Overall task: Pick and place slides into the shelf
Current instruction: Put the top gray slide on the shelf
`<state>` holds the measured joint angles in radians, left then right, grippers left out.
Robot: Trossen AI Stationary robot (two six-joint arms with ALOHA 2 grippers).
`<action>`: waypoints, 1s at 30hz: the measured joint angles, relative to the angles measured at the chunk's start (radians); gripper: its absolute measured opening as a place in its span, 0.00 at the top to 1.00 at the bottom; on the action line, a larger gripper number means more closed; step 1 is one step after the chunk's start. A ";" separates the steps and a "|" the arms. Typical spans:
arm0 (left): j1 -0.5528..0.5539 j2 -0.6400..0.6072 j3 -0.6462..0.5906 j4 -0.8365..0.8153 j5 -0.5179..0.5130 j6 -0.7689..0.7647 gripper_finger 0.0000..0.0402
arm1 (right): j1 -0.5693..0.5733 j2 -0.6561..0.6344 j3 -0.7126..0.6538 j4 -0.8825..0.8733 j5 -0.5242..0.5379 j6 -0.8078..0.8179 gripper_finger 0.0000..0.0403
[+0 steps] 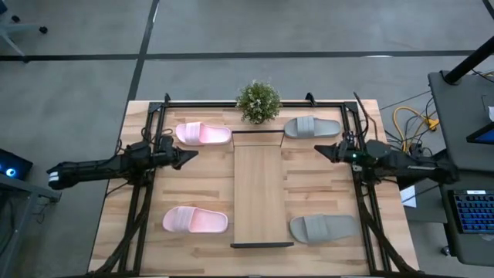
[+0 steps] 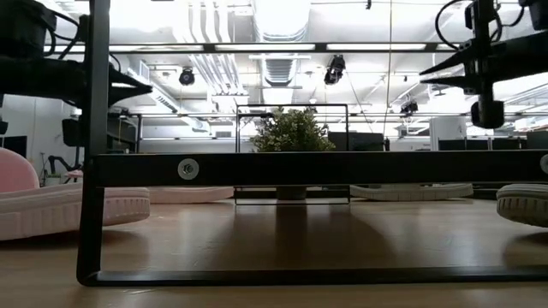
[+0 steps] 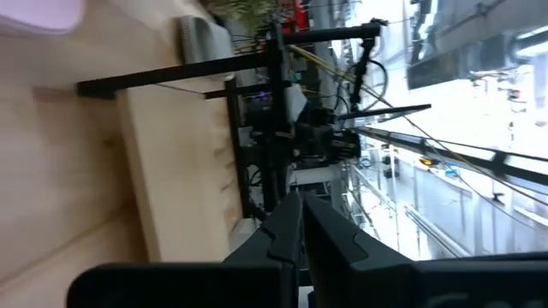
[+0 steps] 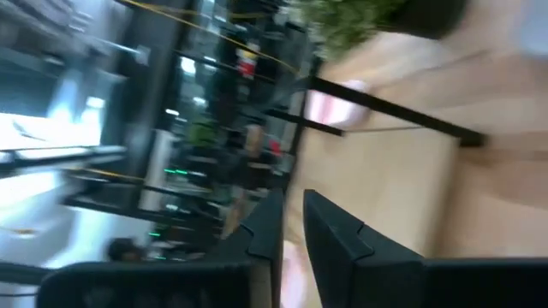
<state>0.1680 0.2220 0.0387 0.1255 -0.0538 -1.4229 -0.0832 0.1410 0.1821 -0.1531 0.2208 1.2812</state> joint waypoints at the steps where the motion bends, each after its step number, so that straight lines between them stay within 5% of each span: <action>1: 0.000 0.004 0.000 0.016 0.001 0.012 1.00 | -0.024 0.001 0.029 -0.064 -0.022 -0.007 0.88; 10: 0.000 0.030 0.000 0.052 0.074 0.018 1.00 | -0.192 0.004 0.169 -0.400 -0.065 -0.078 0.78; 15: 0.000 0.031 0.000 0.107 0.077 0.020 1.00 | -0.225 0.010 0.125 -0.392 -0.149 -0.062 0.71; 30: 0.000 0.031 0.011 0.162 0.153 0.008 1.00 | -0.307 0.018 0.066 -0.397 -0.155 -0.052 0.53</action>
<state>0.1679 0.2531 0.0502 0.2880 0.0988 -1.4152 -0.3897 0.1594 0.2481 -0.5502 0.0662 1.2292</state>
